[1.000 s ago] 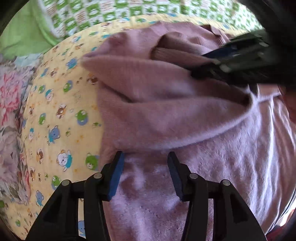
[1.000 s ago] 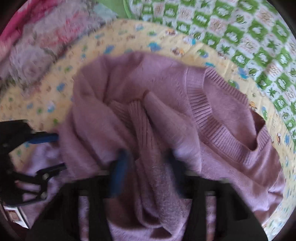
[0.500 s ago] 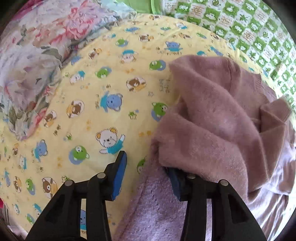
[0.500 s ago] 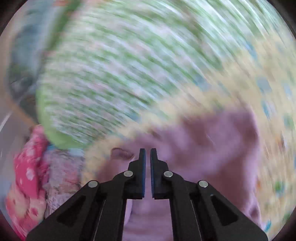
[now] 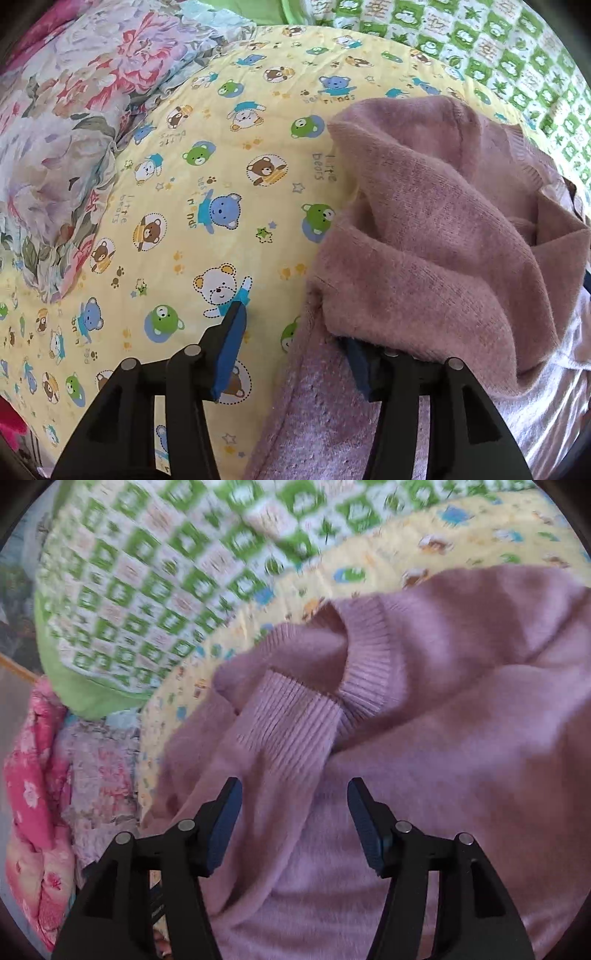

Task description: Fold small clothes

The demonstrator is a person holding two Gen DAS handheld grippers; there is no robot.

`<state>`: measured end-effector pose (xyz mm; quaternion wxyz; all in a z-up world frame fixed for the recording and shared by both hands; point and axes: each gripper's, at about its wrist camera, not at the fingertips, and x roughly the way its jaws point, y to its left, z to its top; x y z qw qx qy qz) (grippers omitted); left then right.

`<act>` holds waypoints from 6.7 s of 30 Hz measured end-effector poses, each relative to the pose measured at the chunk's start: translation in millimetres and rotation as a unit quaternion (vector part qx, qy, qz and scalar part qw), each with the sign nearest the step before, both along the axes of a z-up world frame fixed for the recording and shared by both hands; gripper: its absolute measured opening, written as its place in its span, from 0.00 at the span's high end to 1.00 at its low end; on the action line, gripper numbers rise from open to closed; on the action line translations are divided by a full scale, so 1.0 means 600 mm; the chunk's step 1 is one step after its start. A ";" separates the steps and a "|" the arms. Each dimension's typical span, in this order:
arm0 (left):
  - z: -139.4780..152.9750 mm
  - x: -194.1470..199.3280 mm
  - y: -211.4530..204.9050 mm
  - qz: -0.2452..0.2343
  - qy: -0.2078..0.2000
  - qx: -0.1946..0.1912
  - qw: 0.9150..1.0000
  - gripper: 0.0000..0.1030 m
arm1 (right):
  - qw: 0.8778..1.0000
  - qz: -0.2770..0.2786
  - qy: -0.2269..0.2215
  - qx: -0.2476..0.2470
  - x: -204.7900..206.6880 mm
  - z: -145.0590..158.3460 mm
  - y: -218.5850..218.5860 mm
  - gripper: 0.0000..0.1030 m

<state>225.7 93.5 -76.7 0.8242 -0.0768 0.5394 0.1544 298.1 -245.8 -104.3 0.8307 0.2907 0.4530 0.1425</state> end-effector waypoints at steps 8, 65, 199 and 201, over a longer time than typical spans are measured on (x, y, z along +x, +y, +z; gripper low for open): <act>-0.008 0.005 0.024 0.041 -0.029 -0.018 0.999 0.42 | 0.982 -0.053 -0.179 0.003 -0.140 0.174 -0.083 0.93; -0.017 -0.001 0.050 0.015 -0.028 -0.180 0.983 0.35 | 0.971 0.237 -0.022 -0.027 0.160 0.033 0.367 0.99; 0.155 0.043 -0.021 -0.144 -0.177 -0.285 0.931 0.94 | 0.979 -0.075 -0.121 0.146 -0.148 0.108 -0.282 0.91; 0.146 0.078 -0.022 -0.137 -0.174 -0.284 0.933 0.94 | 0.980 -0.081 -0.112 0.141 -0.109 0.096 -0.289 0.91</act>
